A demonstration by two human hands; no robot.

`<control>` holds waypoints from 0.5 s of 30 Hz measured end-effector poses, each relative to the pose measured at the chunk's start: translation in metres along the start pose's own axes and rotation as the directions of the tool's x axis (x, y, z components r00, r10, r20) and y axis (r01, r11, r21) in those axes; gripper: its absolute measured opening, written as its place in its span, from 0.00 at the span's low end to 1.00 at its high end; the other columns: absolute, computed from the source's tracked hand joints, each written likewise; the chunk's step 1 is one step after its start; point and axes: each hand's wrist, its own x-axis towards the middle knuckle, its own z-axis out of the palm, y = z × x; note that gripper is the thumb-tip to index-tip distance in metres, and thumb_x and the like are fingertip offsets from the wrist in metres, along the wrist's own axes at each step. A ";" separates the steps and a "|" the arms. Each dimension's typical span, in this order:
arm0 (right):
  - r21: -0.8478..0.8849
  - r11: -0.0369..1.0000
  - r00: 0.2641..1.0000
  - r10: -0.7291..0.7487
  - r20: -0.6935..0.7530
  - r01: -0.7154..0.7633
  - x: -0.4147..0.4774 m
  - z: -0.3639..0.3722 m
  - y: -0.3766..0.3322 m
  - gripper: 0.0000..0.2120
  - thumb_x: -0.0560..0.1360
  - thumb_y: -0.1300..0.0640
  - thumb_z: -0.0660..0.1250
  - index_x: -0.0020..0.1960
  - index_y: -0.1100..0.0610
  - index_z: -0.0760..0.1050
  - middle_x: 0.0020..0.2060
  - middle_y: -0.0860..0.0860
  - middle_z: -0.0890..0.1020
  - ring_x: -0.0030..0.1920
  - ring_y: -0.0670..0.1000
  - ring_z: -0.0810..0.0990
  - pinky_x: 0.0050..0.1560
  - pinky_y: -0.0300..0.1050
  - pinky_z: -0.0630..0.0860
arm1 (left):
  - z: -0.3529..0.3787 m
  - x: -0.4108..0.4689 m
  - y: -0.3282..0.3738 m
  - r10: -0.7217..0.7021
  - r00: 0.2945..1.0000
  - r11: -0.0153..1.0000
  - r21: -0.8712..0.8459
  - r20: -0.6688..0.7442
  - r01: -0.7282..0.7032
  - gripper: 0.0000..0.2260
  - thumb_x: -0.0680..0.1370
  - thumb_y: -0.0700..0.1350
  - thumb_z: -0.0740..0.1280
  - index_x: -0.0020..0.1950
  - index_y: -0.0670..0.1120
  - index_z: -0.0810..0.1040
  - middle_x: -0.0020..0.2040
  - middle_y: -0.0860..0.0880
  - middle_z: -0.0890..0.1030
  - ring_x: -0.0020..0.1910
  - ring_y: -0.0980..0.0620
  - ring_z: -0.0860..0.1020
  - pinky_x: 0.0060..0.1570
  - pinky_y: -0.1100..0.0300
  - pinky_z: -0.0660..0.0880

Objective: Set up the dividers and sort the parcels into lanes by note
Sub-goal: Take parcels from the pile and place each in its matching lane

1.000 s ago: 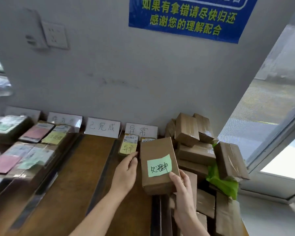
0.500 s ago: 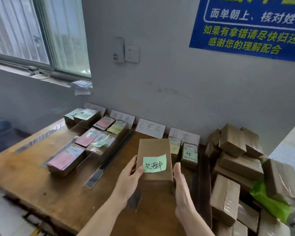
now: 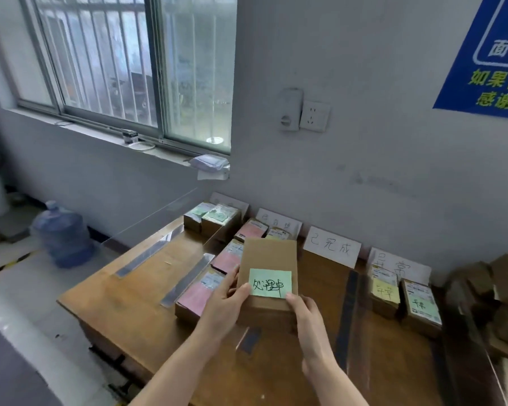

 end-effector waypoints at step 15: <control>0.042 0.997 0.992 -0.073 0.105 0.069 0.086 0.169 -0.030 0.18 0.75 0.45 0.70 0.61 0.48 0.70 0.54 0.52 0.81 0.54 0.53 0.81 0.58 0.55 0.79 | -0.145 0.115 0.015 0.050 0.983 0.999 -0.010 -0.179 -0.052 0.08 0.81 0.47 0.63 0.60 0.51 0.71 0.54 0.49 0.79 0.50 0.54 0.79 0.34 0.69 0.76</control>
